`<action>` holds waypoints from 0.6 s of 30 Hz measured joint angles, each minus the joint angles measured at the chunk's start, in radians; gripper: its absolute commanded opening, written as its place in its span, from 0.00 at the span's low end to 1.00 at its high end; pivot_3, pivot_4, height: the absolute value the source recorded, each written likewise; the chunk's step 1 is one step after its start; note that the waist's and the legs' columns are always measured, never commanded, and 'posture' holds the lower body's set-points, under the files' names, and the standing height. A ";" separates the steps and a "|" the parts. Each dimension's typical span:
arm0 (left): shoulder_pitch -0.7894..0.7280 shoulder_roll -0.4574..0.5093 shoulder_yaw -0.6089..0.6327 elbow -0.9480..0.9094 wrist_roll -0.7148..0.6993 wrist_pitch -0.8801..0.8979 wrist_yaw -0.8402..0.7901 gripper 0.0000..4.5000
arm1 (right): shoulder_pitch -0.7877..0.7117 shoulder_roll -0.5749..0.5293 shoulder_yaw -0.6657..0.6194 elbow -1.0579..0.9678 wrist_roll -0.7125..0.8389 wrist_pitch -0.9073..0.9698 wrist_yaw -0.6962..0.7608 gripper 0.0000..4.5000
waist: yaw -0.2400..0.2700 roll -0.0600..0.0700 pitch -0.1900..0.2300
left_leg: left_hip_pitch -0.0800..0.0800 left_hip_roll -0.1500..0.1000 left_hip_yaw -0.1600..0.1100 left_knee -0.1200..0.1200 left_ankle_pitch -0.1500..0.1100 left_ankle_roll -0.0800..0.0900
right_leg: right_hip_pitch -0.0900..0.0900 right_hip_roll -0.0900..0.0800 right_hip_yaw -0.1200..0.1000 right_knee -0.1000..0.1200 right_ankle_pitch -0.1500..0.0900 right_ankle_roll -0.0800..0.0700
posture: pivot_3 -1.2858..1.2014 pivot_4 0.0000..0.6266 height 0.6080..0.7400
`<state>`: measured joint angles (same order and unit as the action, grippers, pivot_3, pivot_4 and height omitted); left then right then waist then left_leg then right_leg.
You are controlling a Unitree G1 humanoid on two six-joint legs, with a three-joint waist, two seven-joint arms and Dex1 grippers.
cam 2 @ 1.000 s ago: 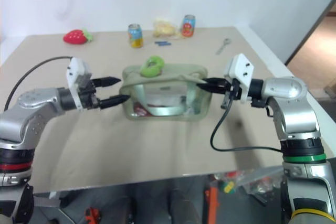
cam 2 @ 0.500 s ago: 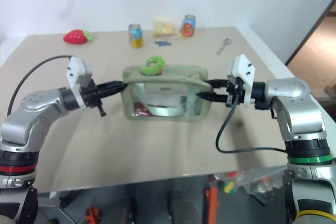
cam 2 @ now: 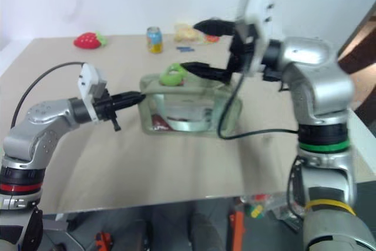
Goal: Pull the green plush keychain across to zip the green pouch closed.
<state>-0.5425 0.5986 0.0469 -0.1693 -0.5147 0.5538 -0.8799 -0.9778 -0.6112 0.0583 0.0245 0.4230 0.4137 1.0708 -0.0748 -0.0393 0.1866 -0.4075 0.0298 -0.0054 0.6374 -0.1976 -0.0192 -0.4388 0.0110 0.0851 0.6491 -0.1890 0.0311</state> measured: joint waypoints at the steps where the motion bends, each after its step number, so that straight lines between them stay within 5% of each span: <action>1: 0.000 -0.002 0.000 -0.001 -0.001 0.000 0.001 0.00 | 0.000 0.015 0.018 0.022 -0.014 -0.014 -0.003 0.99 | 0.000 0.000 0.000 | 0.000 0.000 0.000 0.000 0.000 0.000 | 0.000 0.000 0.000 0.000 0.000 0.001 | 0.52 0.24 1.00; 14: -0.005 -0.018 -0.010 0.000 0.009 -0.003 0.030 0.00 | -0.015 0.124 0.093 0.189 -0.103 -0.094 0.027 0.99 | 0.003 0.000 0.000 | 0.000 0.000 -0.001 -0.001 0.000 0.000 | 0.000 0.000 -0.001 0.000 0.001 0.004 | 0.52 0.24 1.00; 18: -0.005 -0.022 -0.011 -0.002 0.009 -0.002 0.039 0.00 | -0.017 0.143 0.093 0.225 -0.114 -0.090 0.016 0.72 | 0.003 0.000 0.000 | 0.000 0.000 -0.001 -0.001 0.000 0.000 | 0.000 0.000 -0.001 0.000 0.001 0.004 | 0.52 0.24 1.00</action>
<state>-0.5471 0.5769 0.0360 -0.1718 -0.5054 0.5516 -0.8411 -0.9949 -0.4681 0.1511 0.2498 0.3091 0.3238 1.0867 -0.0722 -0.0392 0.1866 -0.4079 0.0297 -0.0067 0.6368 -0.1977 -0.0192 -0.4388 0.0108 0.0842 0.6489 -0.1875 0.0347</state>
